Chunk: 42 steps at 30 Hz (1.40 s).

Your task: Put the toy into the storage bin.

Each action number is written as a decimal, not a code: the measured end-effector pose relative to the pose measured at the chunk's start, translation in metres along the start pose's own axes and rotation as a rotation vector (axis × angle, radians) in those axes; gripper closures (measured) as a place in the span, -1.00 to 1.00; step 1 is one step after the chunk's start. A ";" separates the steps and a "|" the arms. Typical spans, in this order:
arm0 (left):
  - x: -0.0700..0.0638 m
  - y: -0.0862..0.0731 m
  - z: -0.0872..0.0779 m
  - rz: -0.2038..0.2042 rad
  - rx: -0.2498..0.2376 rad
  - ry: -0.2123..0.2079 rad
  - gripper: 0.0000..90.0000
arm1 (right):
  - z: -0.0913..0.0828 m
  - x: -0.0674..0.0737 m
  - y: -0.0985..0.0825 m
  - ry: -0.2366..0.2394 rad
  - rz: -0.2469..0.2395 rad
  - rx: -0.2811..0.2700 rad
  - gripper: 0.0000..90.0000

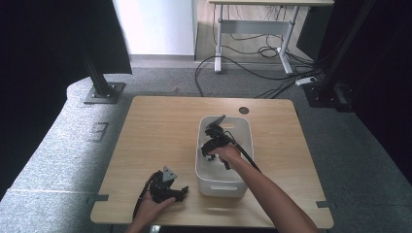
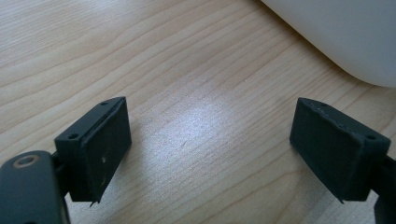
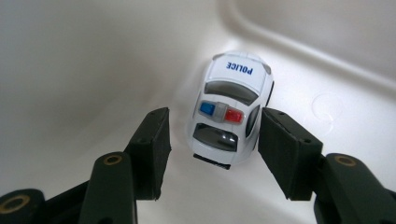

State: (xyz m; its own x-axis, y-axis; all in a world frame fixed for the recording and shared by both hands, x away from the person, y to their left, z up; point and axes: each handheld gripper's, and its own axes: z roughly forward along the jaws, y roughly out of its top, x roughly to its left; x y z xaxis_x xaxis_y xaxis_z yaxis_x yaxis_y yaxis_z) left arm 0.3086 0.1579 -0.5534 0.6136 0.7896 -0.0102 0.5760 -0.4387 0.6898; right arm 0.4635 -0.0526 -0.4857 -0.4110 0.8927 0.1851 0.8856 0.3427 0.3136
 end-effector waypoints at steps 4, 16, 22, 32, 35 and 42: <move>0.000 0.000 0.000 0.001 0.000 0.001 -0.72 | -0.015 0.001 -0.002 -0.024 -0.040 -0.059 -0.07; 0.000 0.000 0.000 0.001 0.000 0.000 -0.72 | -0.065 0.002 -0.021 -0.038 -0.115 -0.266 -0.15; 0.000 0.000 0.000 0.000 0.000 0.000 -0.72 | -0.086 -0.001 -0.032 -0.043 -0.145 -0.349 -0.16; 0.000 0.000 0.000 0.000 0.001 0.001 -0.72 | -0.111 -0.014 -0.056 -0.028 -0.173 -0.456 -0.18; 0.000 0.000 0.000 -0.001 0.002 0.000 -0.72 | -0.119 -0.018 -0.063 -0.021 -0.186 -0.489 -0.19; 0.000 0.000 0.000 -0.001 0.002 0.000 -0.72 | -0.140 -0.034 -0.086 -0.016 -0.196 -0.581 -0.20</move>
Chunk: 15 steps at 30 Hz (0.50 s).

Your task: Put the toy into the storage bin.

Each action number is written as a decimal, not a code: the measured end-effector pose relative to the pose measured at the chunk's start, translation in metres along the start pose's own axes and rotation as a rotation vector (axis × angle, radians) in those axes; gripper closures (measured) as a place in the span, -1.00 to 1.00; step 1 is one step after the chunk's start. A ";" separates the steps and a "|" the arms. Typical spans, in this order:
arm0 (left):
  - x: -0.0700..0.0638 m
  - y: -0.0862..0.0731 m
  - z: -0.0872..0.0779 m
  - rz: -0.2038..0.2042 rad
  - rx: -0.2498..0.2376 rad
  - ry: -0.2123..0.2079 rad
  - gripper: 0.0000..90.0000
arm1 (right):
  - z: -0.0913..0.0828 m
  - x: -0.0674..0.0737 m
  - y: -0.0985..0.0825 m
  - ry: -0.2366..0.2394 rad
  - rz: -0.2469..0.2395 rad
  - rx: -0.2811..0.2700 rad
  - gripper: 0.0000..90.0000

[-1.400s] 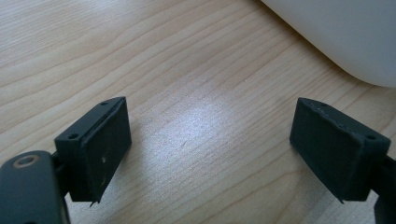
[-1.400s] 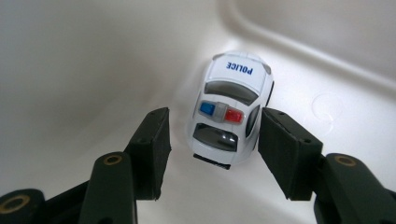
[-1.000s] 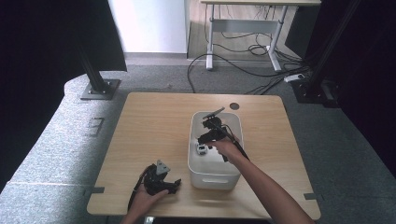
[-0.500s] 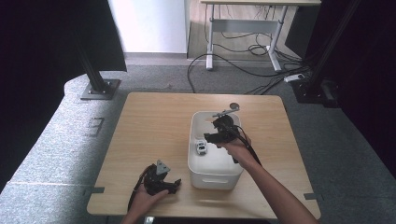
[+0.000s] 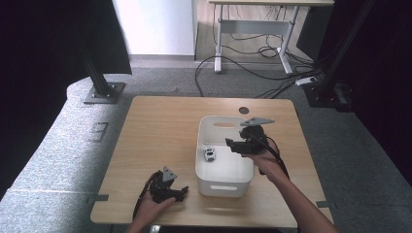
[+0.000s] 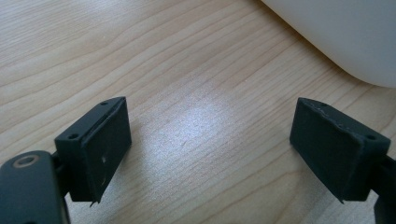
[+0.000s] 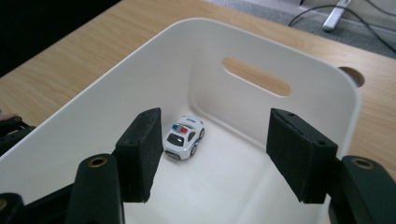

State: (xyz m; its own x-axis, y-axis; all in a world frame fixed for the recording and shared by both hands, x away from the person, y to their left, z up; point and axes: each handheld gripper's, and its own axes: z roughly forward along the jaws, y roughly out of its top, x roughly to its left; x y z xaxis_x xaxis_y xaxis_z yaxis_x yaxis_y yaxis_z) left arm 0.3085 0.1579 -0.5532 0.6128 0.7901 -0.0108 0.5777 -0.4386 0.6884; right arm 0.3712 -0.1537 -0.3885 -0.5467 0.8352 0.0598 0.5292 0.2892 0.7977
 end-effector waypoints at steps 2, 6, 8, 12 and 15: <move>0.000 0.000 0.000 0.000 0.000 0.000 -0.72 | -0.009 -0.005 -0.005 0.002 0.006 -0.023 -0.20; 0.000 0.000 0.000 0.000 0.000 0.000 -0.72 | -0.026 -0.016 -0.016 -0.002 0.011 -0.066 -0.20; 0.000 0.000 0.000 -0.002 0.000 0.000 -0.72 | -0.033 -0.021 -0.022 -0.007 0.013 -0.088 -0.20; 0.000 0.000 0.000 0.000 0.000 0.000 -0.72 | -0.046 -0.034 -0.038 -0.022 0.030 -0.126 -0.21; 0.000 0.000 0.000 -0.001 0.000 0.000 -0.72 | -0.052 -0.043 -0.049 -0.032 0.050 -0.140 -0.21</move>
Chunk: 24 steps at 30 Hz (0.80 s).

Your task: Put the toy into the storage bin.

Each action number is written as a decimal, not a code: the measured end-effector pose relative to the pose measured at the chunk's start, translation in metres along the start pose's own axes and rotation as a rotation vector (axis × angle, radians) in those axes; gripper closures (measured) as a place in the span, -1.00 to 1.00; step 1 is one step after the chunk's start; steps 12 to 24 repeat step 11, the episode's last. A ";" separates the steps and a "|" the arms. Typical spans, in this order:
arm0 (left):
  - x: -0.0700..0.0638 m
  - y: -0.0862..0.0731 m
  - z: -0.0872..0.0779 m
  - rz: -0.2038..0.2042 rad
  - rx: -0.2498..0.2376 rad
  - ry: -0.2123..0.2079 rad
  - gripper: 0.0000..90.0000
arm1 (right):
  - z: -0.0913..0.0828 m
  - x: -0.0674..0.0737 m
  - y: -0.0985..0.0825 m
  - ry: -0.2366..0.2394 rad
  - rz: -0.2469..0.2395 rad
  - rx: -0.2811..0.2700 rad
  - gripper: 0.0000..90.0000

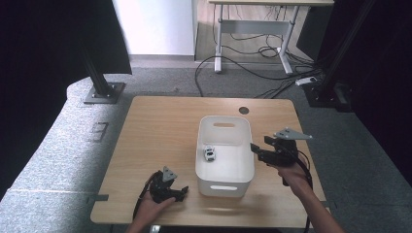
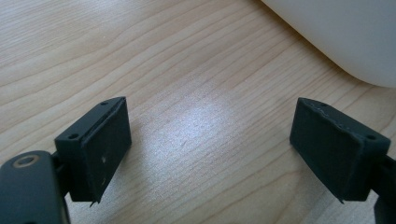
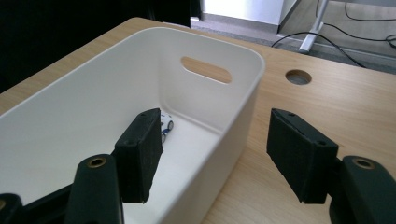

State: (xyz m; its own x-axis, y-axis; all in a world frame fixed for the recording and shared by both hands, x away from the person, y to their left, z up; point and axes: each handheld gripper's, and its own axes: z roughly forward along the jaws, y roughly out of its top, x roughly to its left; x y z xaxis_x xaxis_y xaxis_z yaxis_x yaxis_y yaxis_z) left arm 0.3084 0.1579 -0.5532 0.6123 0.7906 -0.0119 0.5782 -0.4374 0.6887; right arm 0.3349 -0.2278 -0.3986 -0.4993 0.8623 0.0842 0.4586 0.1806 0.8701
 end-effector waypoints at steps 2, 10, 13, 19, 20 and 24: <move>0.000 0.000 0.000 0.000 0.000 0.000 -0.72 | -0.004 -0.007 -0.007 -0.008 0.019 -0.008 -0.21; 0.000 0.000 0.000 0.000 0.000 0.000 -0.72 | -0.010 -0.024 -0.024 -0.035 0.053 -0.014 -0.22; 0.000 0.000 0.000 -0.001 0.000 0.000 -0.72 | -0.011 -0.025 -0.025 -0.036 0.053 -0.016 -0.22; 0.000 0.000 0.000 -0.001 0.000 0.000 -0.72 | -0.011 -0.025 -0.025 -0.036 0.053 -0.016 -0.22; 0.000 0.000 0.000 -0.001 0.000 0.000 -0.72 | -0.011 -0.025 -0.025 -0.036 0.053 -0.016 -0.22; 0.000 0.000 0.000 -0.001 0.000 0.000 -0.72 | -0.011 -0.025 -0.025 -0.036 0.053 -0.016 -0.22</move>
